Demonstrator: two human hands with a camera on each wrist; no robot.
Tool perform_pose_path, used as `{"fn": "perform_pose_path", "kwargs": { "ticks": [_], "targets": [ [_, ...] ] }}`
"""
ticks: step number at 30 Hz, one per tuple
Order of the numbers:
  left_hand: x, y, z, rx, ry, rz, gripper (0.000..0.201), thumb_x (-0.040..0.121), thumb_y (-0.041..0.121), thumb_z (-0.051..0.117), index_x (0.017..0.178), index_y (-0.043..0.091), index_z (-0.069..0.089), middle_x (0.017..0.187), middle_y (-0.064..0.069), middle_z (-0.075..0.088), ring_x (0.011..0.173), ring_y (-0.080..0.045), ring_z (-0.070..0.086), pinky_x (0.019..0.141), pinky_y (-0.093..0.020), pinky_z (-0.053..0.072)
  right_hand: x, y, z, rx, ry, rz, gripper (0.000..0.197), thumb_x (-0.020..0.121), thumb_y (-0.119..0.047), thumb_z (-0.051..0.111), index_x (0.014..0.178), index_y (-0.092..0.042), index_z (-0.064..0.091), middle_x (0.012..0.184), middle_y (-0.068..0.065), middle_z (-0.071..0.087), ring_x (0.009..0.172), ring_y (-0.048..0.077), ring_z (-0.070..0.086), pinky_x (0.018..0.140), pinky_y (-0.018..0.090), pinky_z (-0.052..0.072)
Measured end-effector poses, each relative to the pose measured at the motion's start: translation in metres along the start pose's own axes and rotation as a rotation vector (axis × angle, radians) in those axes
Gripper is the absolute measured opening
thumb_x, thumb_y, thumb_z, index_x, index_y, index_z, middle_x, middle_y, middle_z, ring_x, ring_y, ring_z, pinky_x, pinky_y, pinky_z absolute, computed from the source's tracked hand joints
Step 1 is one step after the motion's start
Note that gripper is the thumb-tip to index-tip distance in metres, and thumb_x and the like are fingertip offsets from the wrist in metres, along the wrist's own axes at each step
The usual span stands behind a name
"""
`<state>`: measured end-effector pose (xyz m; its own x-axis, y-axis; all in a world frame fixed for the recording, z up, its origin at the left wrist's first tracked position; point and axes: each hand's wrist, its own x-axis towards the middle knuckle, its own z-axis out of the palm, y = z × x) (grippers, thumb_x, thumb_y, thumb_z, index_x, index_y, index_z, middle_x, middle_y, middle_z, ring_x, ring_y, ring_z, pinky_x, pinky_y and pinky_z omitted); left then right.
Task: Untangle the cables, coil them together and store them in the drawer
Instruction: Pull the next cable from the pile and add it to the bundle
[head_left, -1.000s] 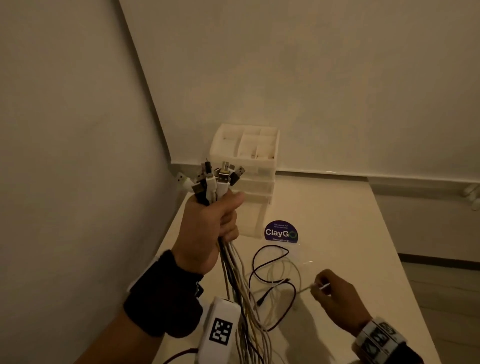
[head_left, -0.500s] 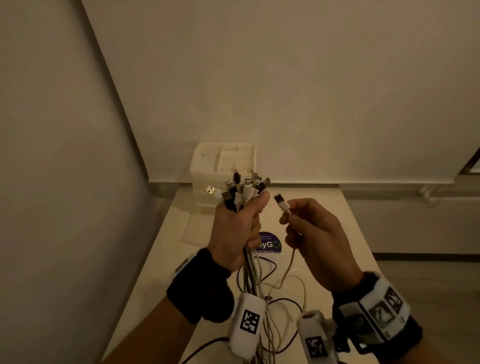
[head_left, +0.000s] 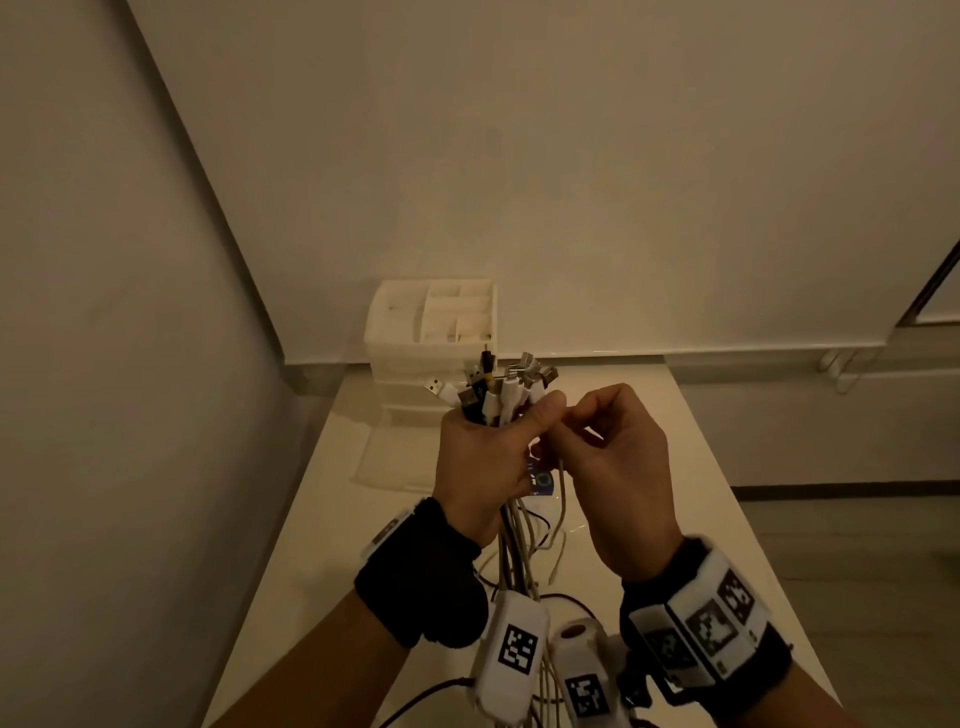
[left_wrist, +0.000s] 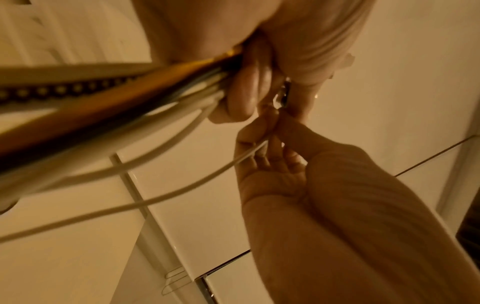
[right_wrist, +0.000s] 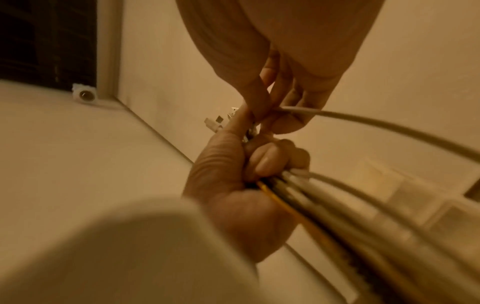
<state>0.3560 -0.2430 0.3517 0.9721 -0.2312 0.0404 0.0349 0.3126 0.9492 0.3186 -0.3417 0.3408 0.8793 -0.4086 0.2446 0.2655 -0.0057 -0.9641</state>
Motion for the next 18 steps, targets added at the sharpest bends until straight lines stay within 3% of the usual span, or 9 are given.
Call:
{"fn": "perform_pose_path", "kwargs": {
  "ticks": [3, 5, 7, 9, 11, 13, 14, 16, 18],
  "targets": [
    [0.004, 0.002, -0.005, 0.036, 0.068, 0.042, 0.016, 0.088, 0.019, 0.067, 0.084, 0.004, 0.064, 0.063, -0.002, 0.061, 0.034, -0.003, 0.040, 0.034, -0.015, 0.032, -0.004, 0.003, -0.007, -0.137, -0.127, 0.033, 0.018, 0.088, -0.008, 0.066, 0.094, -0.008, 0.049, 0.078, 0.011, 0.064, 0.055, 0.020, 0.062, 0.053, 0.031, 0.055],
    [0.012, 0.002, -0.014, 0.055, 0.085, 0.078, 0.022, 0.087, 0.030, 0.065, 0.079, 0.010, 0.061, 0.060, 0.004, 0.058, 0.038, -0.008, 0.035, 0.037, -0.018, 0.030, -0.009, 0.010, -0.015, -0.222, -0.264, 0.040, 0.006, 0.093, -0.015, 0.061, 0.095, -0.013, 0.055, 0.068, 0.007, 0.065, 0.051, 0.013, 0.057, 0.053, 0.028, 0.048],
    [0.015, 0.005, -0.020, 0.066, 0.079, 0.114, 0.029, 0.085, 0.037, 0.062, 0.079, 0.009, 0.058, 0.062, 0.001, 0.055, 0.047, -0.013, 0.046, 0.041, -0.024, 0.039, -0.013, 0.023, -0.026, -0.263, -0.411, 0.028, 0.016, 0.098, -0.020, 0.053, 0.088, -0.013, 0.063, 0.059, 0.003, 0.061, 0.050, 0.012, 0.050, 0.052, 0.027, 0.043],
    [0.016, 0.009, -0.025, 0.052, 0.074, 0.138, 0.034, 0.083, 0.041, 0.059, 0.080, 0.007, 0.060, 0.068, -0.006, 0.057, 0.065, -0.021, 0.063, 0.055, -0.035, 0.055, -0.016, 0.039, -0.037, -0.297, -0.516, 0.071, 0.030, 0.100, -0.024, 0.047, 0.080, -0.011, 0.066, 0.055, -0.001, 0.053, 0.050, 0.009, 0.045, 0.053, 0.024, 0.040],
    [0.016, 0.016, -0.031, -0.032, 0.071, 0.126, 0.035, 0.081, 0.042, 0.058, 0.072, 0.008, 0.057, 0.063, -0.007, 0.053, 0.065, -0.025, 0.067, 0.064, -0.044, 0.059, -0.018, 0.057, -0.050, -0.315, -0.567, 0.141, 0.040, 0.100, -0.031, 0.044, 0.069, -0.011, 0.059, 0.056, 0.000, 0.047, 0.051, 0.010, 0.041, 0.054, 0.026, 0.038],
    [0.017, 0.024, -0.039, -0.052, 0.088, 0.135, 0.040, 0.081, 0.045, 0.059, 0.063, 0.012, 0.046, 0.054, -0.003, 0.038, 0.042, -0.017, 0.050, 0.050, -0.035, 0.053, -0.018, 0.074, -0.062, -0.352, -0.544, 0.186, 0.044, 0.097, -0.039, 0.042, 0.061, -0.014, 0.047, 0.056, -0.001, 0.041, 0.052, 0.011, 0.037, 0.056, 0.028, 0.035],
    [0.018, 0.028, -0.044, -0.032, 0.100, 0.151, 0.042, 0.082, 0.046, 0.060, 0.061, 0.015, 0.041, 0.051, 0.000, 0.032, 0.037, -0.014, 0.037, 0.042, -0.027, 0.043, -0.016, 0.080, -0.066, -0.380, -0.517, 0.189, 0.045, 0.095, -0.042, 0.042, 0.059, -0.016, 0.043, 0.055, -0.003, 0.039, 0.052, 0.010, 0.035, 0.057, 0.026, 0.034],
    [0.020, 0.033, -0.051, 0.034, 0.122, 0.187, 0.042, 0.083, 0.045, 0.062, 0.057, 0.020, 0.040, 0.047, 0.003, 0.028, 0.036, -0.011, 0.023, 0.039, -0.021, 0.022, -0.010, 0.088, -0.070, -0.388, -0.460, 0.191, 0.045, 0.093, -0.043, 0.045, 0.057, -0.015, 0.040, 0.055, -0.002, 0.036, 0.052, 0.008, 0.033, 0.057, 0.019, 0.033],
    [0.017, 0.035, -0.053, 0.121, 0.125, 0.236, 0.041, 0.081, 0.043, 0.065, 0.052, 0.025, 0.042, 0.044, 0.004, 0.029, 0.034, -0.012, 0.021, 0.040, -0.021, 0.017, -0.003, 0.094, -0.074, -0.379, -0.403, 0.191, 0.046, 0.091, -0.041, 0.050, 0.057, -0.013, 0.039, 0.056, 0.001, 0.034, 0.053, 0.009, 0.032, 0.055, 0.019, 0.031]
  ]
}}
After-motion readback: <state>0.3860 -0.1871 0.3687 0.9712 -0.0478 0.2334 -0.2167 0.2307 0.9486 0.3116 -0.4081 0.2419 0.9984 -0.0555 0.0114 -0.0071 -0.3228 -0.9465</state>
